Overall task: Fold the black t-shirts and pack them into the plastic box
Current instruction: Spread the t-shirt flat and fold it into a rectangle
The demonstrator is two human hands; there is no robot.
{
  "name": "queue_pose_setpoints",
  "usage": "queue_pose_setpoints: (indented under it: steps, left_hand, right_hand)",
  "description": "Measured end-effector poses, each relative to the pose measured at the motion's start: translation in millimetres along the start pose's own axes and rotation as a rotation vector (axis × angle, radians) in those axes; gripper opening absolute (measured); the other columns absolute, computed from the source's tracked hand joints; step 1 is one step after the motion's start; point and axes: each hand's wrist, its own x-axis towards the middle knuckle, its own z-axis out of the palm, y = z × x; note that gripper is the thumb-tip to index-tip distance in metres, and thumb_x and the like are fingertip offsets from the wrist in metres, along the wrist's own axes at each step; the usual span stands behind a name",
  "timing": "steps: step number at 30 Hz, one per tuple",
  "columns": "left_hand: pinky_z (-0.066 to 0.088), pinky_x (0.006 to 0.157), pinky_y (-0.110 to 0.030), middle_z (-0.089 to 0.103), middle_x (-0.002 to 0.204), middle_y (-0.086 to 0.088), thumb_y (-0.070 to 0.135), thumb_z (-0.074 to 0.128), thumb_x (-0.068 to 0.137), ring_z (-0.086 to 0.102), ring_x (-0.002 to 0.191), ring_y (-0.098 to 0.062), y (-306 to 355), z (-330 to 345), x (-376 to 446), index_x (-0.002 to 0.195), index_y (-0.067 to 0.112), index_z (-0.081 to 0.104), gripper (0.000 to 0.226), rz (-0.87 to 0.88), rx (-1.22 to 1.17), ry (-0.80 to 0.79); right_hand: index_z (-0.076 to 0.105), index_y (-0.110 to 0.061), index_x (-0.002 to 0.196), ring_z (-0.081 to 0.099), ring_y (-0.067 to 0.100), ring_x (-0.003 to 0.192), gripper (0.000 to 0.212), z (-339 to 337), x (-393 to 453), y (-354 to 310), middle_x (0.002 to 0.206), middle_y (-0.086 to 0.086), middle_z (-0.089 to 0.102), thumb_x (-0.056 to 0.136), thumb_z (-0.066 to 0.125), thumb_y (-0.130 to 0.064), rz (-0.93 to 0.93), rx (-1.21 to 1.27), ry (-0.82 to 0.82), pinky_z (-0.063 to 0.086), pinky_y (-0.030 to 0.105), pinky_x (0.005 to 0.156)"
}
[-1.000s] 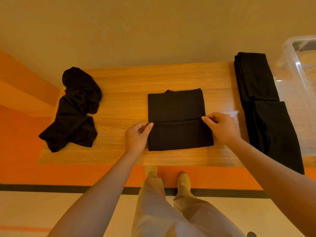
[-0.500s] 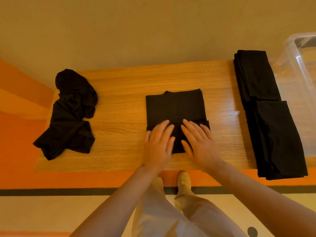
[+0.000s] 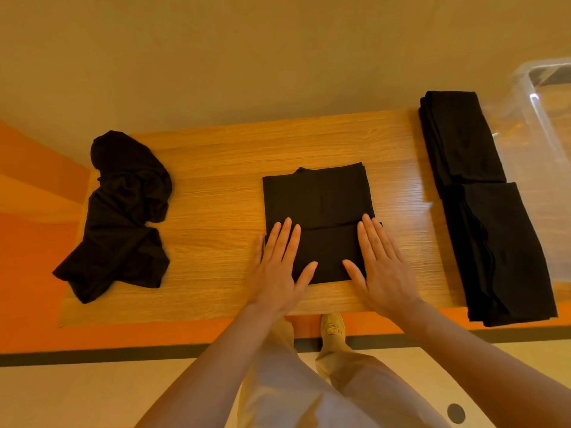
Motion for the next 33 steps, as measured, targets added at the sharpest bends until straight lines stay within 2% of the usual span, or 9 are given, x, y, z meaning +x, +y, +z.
queue_pose_setpoints:
  steps: [5,8,11,14,17,19,23,27,33]
  left_hand:
    - [-0.004,0.119,-0.043,0.004,0.162,0.000,0.062,0.008,0.096,-0.006,0.149,-0.016,1,-7,1,0.155,0.021,0.010,0.071,0.025,-0.056,-0.015]
    - [-0.009,0.118,-0.041,0.004,0.162,0.000,0.057,0.011,0.097,-0.006,0.148,-0.014,-4,-26,19,0.154,0.019,0.014,0.068,0.004,-0.157,0.041]
    - [0.002,0.119,-0.040,0.012,0.161,-0.003,0.042,0.025,0.103,0.005,0.149,-0.018,-20,-50,66,0.153,0.016,0.020,0.056,-0.041,-0.125,0.060]
    - [0.016,0.114,-0.037,0.032,0.153,-0.005,0.033,0.037,0.103,0.026,0.142,-0.021,-34,-73,114,0.148,0.016,0.032,0.048,-0.011,-0.028,0.019]
    - [0.024,0.105,-0.037,0.053,0.134,-0.004,0.032,0.053,0.097,0.045,0.126,-0.023,-40,-92,145,0.134,0.019,0.050,0.039,0.014,0.055,-0.056]
    - [0.026,0.100,-0.036,0.062,0.118,-0.002,0.029,0.060,0.093,0.052,0.114,-0.023,-39,-102,158,0.121,0.021,0.059,0.029,-0.047,0.056,-0.125]
    - [0.024,0.102,-0.040,0.059,0.093,0.000,0.021,0.067,0.087,0.053,0.106,-0.023,-37,-110,169,0.104,0.017,0.064,0.018,-0.202,0.024,-0.313]
    - [0.023,0.106,-0.044,0.052,0.080,0.001,0.026,0.067,0.087,0.052,0.105,-0.024,-36,-111,170,0.094,0.016,0.063,0.013,-0.288,-0.044,-0.351]
    - [0.025,0.097,-0.039,0.055,0.091,0.002,0.031,0.068,0.087,0.051,0.105,-0.022,-38,-118,153,0.086,0.020,0.059,0.014,-0.266,-0.125,-0.203]
  right_hand:
    - [0.014,-0.007,0.152,-0.001,0.018,0.149,0.072,-5,2,-2,0.160,0.009,0.008,0.099,0.016,-0.055,-0.012,0.057,-0.012,0.007,0.037,0.119]
    - [0.029,-0.007,0.148,0.011,0.019,0.148,0.065,-23,21,-2,0.157,0.010,0.022,0.101,0.018,-0.049,-0.061,0.157,0.036,0.008,0.037,0.121]
    - [0.039,-0.007,0.143,0.021,0.021,0.145,0.048,-46,70,1,0.153,0.011,0.033,0.102,0.034,-0.030,-0.107,0.179,0.089,0.013,0.038,0.120]
    - [0.034,-0.007,0.145,0.023,0.025,0.144,0.047,-67,123,2,0.154,0.012,0.031,0.100,0.042,-0.015,-0.102,0.107,0.014,0.014,0.039,0.120]
    - [0.042,-0.010,0.139,0.041,0.028,0.131,0.042,-80,156,7,0.142,0.011,0.044,0.097,0.046,-0.012,-0.096,-0.015,-0.091,0.032,0.039,0.109]
    - [0.050,-0.012,0.131,0.048,0.027,0.121,0.036,-85,168,11,0.132,0.009,0.051,0.095,0.049,-0.015,-0.125,-0.107,-0.111,0.036,0.039,0.102]
    - [0.057,-0.014,0.120,0.048,0.027,0.119,0.029,-93,184,12,0.123,0.007,0.056,0.093,0.056,-0.024,-0.009,-0.114,-0.230,0.022,0.048,0.109]
    - [0.060,-0.010,0.111,0.048,0.029,0.117,0.024,-99,191,17,0.112,0.008,0.058,0.093,0.057,-0.026,0.096,0.018,-0.341,0.003,0.058,0.113]
    - [0.060,-0.013,0.103,0.048,0.028,0.115,0.019,-101,179,28,0.116,0.008,0.056,0.089,0.063,-0.026,0.011,0.124,-0.204,0.013,0.051,0.111]
